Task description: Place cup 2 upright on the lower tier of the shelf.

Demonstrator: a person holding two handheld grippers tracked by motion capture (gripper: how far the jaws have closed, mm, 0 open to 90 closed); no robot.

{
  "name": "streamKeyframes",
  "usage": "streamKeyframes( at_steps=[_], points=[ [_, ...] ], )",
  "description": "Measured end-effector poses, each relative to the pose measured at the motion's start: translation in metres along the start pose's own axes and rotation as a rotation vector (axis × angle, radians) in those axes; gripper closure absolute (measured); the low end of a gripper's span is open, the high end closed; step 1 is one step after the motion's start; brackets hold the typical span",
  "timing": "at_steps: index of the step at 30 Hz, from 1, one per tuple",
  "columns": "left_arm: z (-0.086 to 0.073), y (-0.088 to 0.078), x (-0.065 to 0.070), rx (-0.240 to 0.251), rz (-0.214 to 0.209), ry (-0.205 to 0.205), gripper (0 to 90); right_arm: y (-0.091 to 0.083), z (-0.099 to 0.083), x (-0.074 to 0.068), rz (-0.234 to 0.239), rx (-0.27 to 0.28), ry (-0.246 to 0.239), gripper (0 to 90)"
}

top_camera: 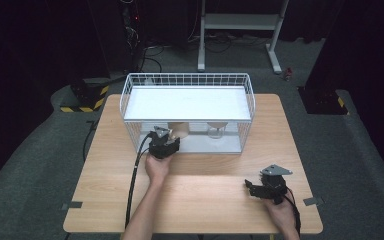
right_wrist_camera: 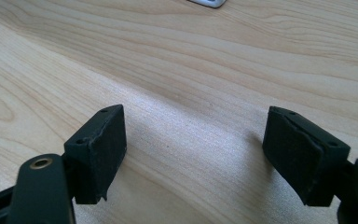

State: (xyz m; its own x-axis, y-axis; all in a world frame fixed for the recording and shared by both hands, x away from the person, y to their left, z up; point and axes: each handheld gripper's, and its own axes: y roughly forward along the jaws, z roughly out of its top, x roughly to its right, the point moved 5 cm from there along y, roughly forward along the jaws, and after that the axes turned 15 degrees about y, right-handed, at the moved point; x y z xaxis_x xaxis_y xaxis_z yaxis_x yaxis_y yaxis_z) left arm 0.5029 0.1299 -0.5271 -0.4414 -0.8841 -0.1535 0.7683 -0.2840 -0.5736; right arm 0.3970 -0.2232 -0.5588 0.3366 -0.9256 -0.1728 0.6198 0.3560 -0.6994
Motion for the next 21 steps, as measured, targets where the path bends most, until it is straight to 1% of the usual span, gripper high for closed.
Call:
streamKeyframes(
  at_steps=[2,3,6,8,9,12,14,19,20,21],
  points=[
    [0.001,-0.003,0.001,0.008,-0.018,-0.004,44.3,0.0,0.0,0.0,0.0,-0.001,0.001,21.5],
    [0.002,-0.006,0.0,0.008,-0.005,0.012,43.6,0.0,0.0,0.0,0.0,0.0,-0.001,21.5],
    [0.003,-0.01,0.0,0.01,-0.01,0.007,41.9,0.0,0.0,0.0,0.0,0.0,-0.001,21.5],
    [0.003,-0.014,0.0,0.006,-0.015,0.016,40.7,0.0,0.0,0.0,0.0,0.0,-0.002,21.5],
    [0.003,-0.015,0.0,0.008,-0.016,0.014,40.2,0.0,0.0,0.0,0.0,0.0,-0.001,21.5],
    [0.004,-0.021,0.003,0.022,-0.025,0.017,39.3,0.0,0.0,0.0,0.0,-0.002,0.002,21.5],
    [0.003,-0.025,0.004,0.025,-0.024,0.028,39.2,0.0,0.0,0.0,0.0,0.0,-0.001,21.5],
    [-0.001,-0.033,0.002,0.036,-0.015,0.02,38.6,0.0,0.0,0.0,0.0,-0.002,0.002,21.5],
    [-0.002,-0.036,0.003,0.038,-0.025,0.012,38.4,0.0,0.0,0.0,-0.001,-0.003,0.002,21.5],
    [-0.002,-0.038,0.003,0.037,-0.026,0.023,38.3,0.0,0.0,0.0,0.0,0.001,-0.001,21.5]
  ],
)
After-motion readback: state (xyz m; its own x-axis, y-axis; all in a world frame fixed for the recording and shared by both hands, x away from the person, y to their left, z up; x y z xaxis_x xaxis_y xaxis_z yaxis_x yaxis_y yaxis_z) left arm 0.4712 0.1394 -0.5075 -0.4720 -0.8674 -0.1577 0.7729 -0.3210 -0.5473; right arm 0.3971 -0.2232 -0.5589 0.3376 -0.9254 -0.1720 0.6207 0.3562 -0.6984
